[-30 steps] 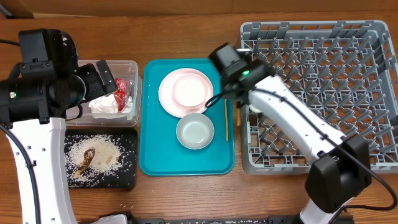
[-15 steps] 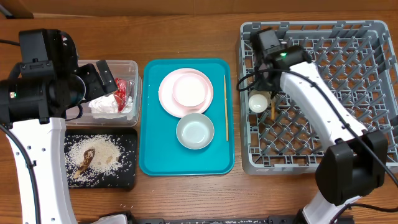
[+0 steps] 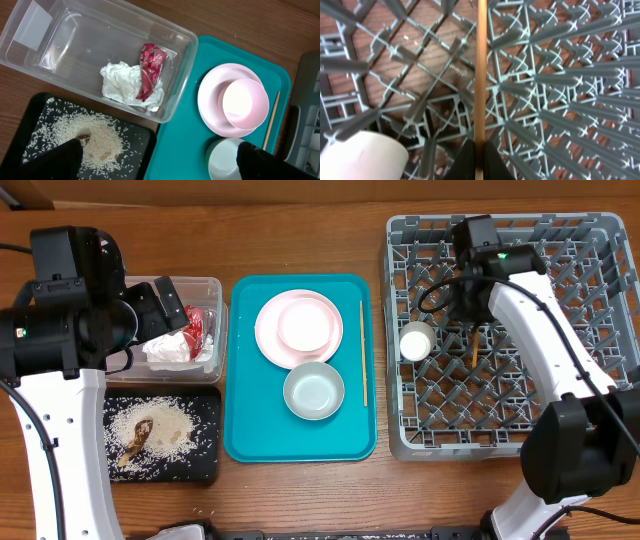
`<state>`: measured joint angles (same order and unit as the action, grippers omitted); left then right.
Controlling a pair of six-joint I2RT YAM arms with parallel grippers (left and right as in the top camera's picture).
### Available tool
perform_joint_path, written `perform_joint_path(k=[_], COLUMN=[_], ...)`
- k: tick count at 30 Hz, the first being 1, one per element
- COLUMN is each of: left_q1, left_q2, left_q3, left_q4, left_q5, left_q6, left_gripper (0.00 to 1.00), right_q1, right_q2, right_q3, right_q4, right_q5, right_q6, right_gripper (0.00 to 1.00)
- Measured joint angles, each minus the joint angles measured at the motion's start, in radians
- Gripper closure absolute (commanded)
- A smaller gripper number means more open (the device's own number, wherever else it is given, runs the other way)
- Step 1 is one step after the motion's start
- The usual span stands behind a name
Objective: Sort waste into correct bins and load items into the dishwasher
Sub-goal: 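Insert chopstick upright into dish rack and open right gripper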
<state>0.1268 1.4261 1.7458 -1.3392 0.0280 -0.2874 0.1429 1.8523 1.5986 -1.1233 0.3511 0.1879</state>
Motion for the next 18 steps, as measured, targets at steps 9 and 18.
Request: perform_joint_path(k=[9, 18], left_q1=[0.0, 0.0], left_q2=[0.0, 0.0], left_q3=[0.0, 0.0], left_q4=[0.0, 0.0], left_q5=[0.0, 0.0], left_q6=[0.0, 0.0], left_gripper=[0.0, 0.0], right_q1=[-0.014, -0.014], right_q2=[0.0, 0.0], right_q3=[-0.071, -0.117], right_q4=[0.114, 0.165], right_q5=[-0.068, -0.082], right_q6=[-0.091, -0.111], right_gripper=[0.96, 0.96])
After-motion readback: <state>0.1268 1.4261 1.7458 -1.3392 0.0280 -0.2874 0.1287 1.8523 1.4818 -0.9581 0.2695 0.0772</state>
